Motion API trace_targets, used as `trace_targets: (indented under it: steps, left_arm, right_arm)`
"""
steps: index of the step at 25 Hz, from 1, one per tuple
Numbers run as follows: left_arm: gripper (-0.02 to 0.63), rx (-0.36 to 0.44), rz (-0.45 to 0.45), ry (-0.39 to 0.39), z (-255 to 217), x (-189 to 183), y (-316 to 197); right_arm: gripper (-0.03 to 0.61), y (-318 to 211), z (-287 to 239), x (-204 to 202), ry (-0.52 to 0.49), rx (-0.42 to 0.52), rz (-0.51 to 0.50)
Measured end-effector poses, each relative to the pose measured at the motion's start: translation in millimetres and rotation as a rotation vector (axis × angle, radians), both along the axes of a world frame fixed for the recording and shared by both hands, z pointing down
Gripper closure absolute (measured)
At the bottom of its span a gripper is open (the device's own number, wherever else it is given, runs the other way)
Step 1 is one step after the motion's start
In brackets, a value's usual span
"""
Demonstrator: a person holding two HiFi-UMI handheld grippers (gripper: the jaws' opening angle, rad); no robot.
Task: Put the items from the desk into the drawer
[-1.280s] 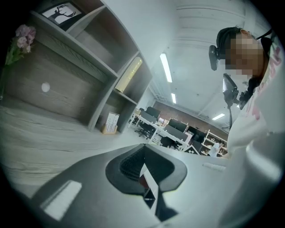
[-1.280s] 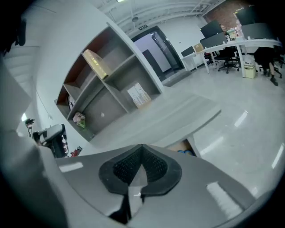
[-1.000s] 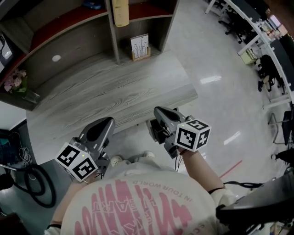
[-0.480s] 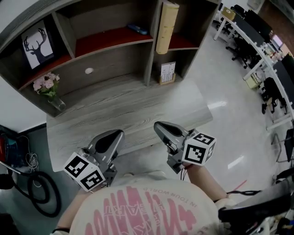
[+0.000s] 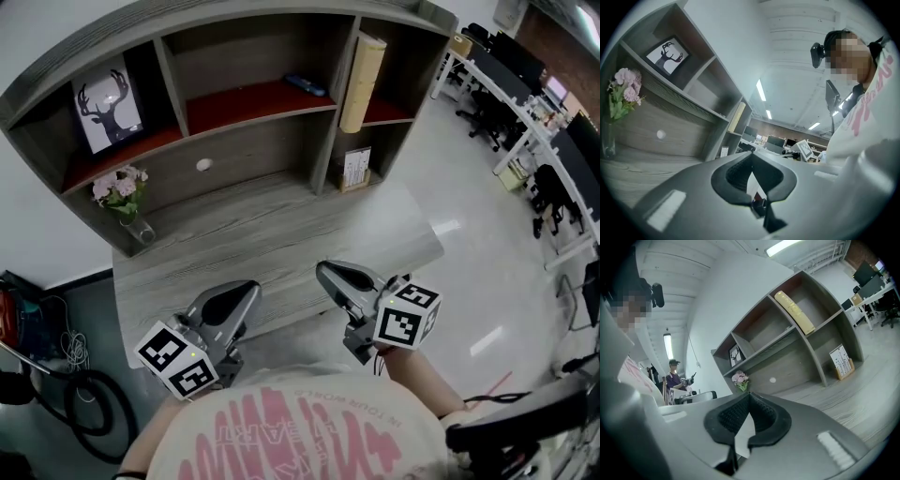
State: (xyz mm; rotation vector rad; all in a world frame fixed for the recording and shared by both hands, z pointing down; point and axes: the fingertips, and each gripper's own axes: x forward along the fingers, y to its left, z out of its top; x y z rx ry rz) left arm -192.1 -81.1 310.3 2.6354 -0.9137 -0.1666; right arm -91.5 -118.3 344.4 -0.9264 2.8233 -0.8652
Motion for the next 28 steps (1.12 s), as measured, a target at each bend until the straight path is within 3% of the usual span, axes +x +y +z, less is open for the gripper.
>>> trace_targets:
  steps: [8,13,19,28]
  left_arm:
    - [0.594,0.017,-0.005,0.009,0,-27,5]
    - [0.594,0.000,-0.053,0.034,1,-45,0]
    - [0.594,0.020,-0.134,0.069,-7,-65,-18]
    - [0.594,0.048,-0.283,0.054,-19,-97,-59]
  right_arm:
    - [0.575,1,-14,-19,0.041,0.074,0.017]
    - [0.574,-15,-44,-16,0.131,0.192,0.045]
    - [0.574,-60,-89,-1,0.222,0.320,0.107]
    - [0.574,-155,-123,10,0.260,0.368,0.140]
